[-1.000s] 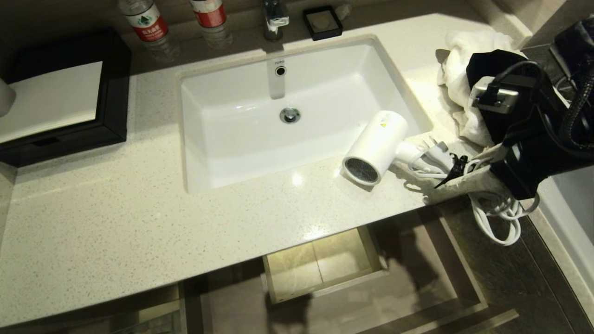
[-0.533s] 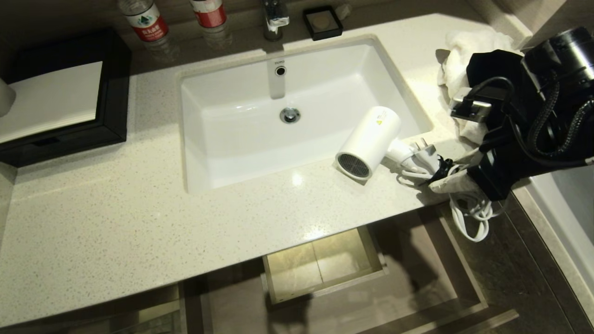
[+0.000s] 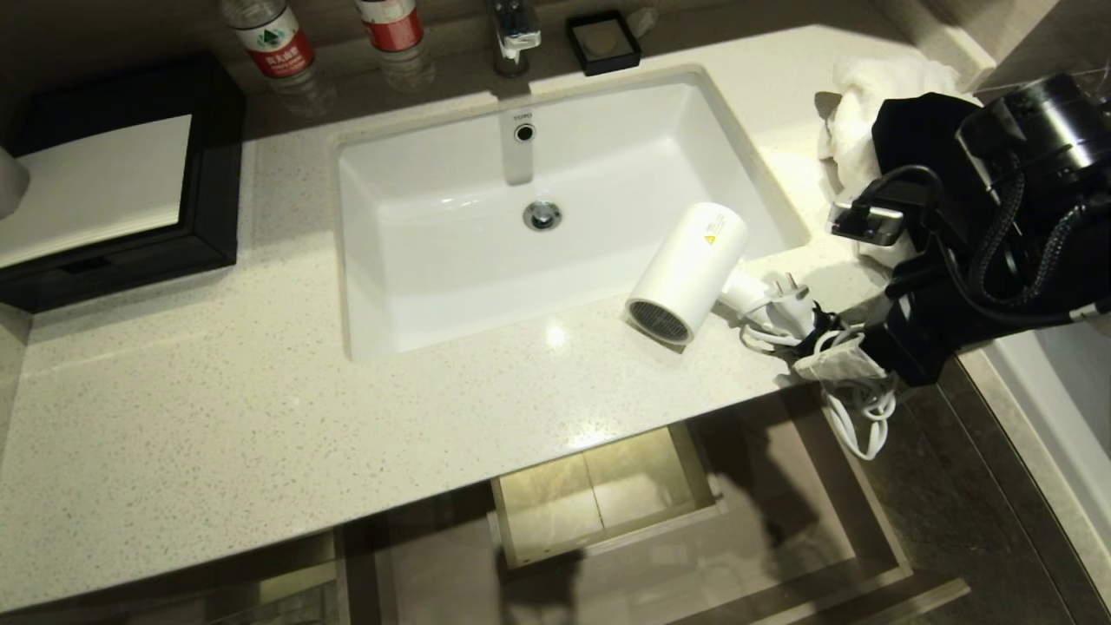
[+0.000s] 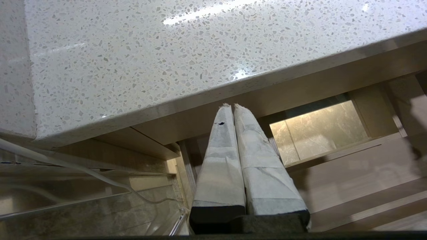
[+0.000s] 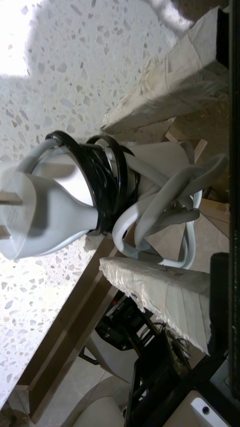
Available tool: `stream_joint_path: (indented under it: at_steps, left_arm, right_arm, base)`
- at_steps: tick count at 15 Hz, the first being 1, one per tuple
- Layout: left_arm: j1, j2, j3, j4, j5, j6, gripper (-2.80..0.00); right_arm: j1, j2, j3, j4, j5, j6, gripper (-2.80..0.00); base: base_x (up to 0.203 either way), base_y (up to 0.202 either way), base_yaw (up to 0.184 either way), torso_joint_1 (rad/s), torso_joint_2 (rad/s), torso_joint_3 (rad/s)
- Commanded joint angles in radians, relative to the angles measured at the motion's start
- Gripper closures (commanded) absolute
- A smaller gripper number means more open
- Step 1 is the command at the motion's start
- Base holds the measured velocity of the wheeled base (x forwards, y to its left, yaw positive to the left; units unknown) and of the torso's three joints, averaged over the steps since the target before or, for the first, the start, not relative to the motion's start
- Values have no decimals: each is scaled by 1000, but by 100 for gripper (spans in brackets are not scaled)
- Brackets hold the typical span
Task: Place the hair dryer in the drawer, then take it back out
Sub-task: Pick up the hairdryer
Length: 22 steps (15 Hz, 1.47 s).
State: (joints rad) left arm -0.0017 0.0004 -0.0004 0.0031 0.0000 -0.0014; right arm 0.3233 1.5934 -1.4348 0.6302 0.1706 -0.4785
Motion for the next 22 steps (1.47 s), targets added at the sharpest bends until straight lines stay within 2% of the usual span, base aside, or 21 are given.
stream_joint_path:
  at_steps: [1, 7, 11, 14, 16, 18, 21, 22]
  left_arm:
    - [0, 0, 2, 0, 0, 0, 0]
    - [0, 0, 2, 0, 0, 0, 0]
    - [0, 0, 2, 0, 0, 0, 0]
    - [0, 0, 1, 0, 0, 0, 0]
    - [0, 0, 2, 0, 0, 0, 0]
    - [0, 0, 2, 0, 0, 0, 0]
    - [0, 0, 2, 0, 0, 0, 0]
    - [0, 0, 2, 0, 0, 0, 0]
  right_arm:
    - [-12, -8, -12, 2, 3, 0, -280]
    - [-103, -54, -17, -1, 1, -11, -280]
    - [-95, -28, -16, -155, 16, -9, -280]
    - [-92, -57, -12, -151, 21, -9, -280]
    - [-80, -80, 1, -148, 61, -17, -280]
    - [-80, -110, 37, -150, 93, -114, -280]
    - [-82, -152, 111, -158, 104, -142, -280]
    - [-82, -153, 119, -162, 135, -150, -280]
  base:
    - [0, 0, 0, 0, 0, 0]
    - [0, 0, 0, 0, 0, 0]
    - [0, 0, 0, 0, 0, 0]
    - [0, 0, 0, 0, 0, 0]
    - [0, 0, 0, 0, 0, 0]
    - [0, 0, 0, 0, 0, 0]
    - [0, 0, 0, 0, 0, 0]
    - [0, 0, 0, 0, 0, 0]
